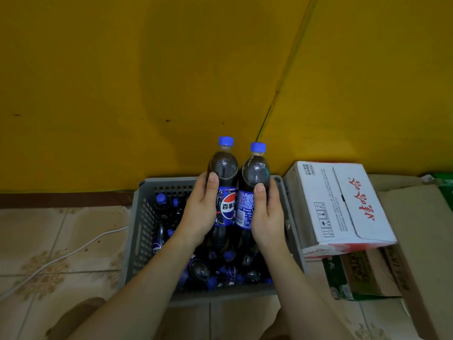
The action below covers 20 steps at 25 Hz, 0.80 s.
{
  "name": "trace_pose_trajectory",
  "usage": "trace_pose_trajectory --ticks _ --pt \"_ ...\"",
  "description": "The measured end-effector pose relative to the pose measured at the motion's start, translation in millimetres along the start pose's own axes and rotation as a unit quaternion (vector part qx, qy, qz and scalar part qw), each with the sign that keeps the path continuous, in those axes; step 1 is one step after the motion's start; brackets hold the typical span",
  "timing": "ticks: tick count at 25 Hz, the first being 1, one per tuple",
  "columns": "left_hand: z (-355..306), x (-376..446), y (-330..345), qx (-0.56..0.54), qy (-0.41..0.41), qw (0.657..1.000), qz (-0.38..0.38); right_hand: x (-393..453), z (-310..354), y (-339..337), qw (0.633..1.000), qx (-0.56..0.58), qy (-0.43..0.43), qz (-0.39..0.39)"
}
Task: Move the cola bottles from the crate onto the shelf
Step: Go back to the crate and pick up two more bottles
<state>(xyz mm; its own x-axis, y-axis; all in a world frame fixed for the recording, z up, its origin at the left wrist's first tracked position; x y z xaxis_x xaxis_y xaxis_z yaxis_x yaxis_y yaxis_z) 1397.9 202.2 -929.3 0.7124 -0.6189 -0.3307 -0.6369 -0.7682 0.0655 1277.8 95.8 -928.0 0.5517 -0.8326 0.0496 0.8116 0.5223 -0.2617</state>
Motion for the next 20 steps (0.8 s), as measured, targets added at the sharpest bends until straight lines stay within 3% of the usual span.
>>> trace_pose_trajectory --ticks 12,20 --pt "-259 -103 2 0.001 0.029 1.000 -0.001 0 266 -58 0.999 0.009 -0.020 -0.024" --pt "-417 -192 -7 0.073 0.063 0.995 0.006 -15 443 -92 0.998 0.036 -0.050 -0.024"
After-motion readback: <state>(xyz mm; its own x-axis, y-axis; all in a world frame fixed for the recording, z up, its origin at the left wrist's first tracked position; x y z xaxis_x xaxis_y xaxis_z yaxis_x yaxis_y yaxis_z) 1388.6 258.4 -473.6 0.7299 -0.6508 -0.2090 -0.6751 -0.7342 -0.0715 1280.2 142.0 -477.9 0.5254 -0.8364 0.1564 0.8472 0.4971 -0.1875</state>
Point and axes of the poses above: each hand's wrist, its own x-axis towards the middle knuckle, its own y-axis out of the palm, z = x × y, the point moved 6 cm from there along x, towards the middle knuckle, and after that the axes turned 6 degrees about -y, right-handed, at the moved point
